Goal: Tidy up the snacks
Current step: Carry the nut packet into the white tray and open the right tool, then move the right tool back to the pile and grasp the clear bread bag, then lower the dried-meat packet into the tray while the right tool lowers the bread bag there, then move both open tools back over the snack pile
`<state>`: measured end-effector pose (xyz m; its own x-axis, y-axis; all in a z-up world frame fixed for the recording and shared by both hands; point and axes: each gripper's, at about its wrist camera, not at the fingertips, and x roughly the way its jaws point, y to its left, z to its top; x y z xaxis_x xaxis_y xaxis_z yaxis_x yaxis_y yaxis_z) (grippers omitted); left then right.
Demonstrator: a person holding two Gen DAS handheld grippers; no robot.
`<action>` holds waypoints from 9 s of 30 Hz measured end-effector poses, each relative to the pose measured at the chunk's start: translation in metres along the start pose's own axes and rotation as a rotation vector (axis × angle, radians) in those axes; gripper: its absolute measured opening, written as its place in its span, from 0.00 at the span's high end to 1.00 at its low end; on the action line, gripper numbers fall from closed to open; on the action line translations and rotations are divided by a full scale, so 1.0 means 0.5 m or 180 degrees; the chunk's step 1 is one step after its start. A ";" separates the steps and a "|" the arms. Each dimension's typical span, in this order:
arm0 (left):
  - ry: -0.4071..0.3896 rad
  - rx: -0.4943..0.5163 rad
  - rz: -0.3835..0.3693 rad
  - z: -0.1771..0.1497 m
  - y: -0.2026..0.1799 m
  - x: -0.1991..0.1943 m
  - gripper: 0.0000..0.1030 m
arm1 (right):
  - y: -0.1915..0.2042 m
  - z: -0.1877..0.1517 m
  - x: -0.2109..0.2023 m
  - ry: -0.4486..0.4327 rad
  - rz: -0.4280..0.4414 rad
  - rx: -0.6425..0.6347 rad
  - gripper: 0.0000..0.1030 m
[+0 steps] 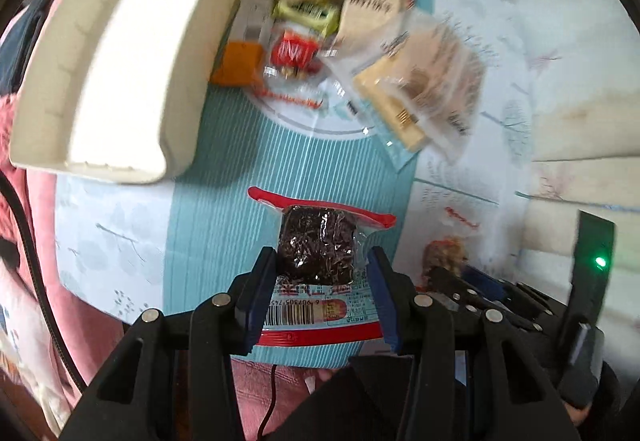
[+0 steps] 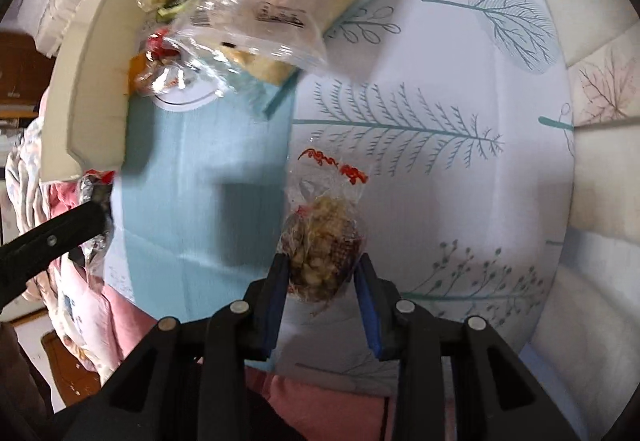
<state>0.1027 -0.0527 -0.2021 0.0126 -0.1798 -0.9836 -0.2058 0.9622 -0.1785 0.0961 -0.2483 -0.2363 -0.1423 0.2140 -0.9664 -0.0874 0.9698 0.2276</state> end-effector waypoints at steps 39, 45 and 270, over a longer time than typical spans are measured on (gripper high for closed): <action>-0.0939 0.0560 -0.0150 0.093 0.473 -0.266 0.83 | 0.597 0.034 -0.105 -0.1295 0.0644 -0.0221 0.67; -0.0957 0.0525 -0.0134 0.098 0.503 -0.255 0.83 | 0.626 0.056 -0.085 -0.1320 0.0774 -0.0243 0.63; -0.0873 0.1077 -0.0001 0.063 0.230 -0.192 0.25 | 0.357 -0.046 -0.090 -0.2129 0.0388 0.0135 0.14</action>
<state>0.1085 0.0819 -0.1293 0.2817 -0.1629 -0.9456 0.1259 0.9832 -0.1319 0.0642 -0.0875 -0.1495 0.4928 0.3348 -0.8032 -0.0686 0.9351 0.3478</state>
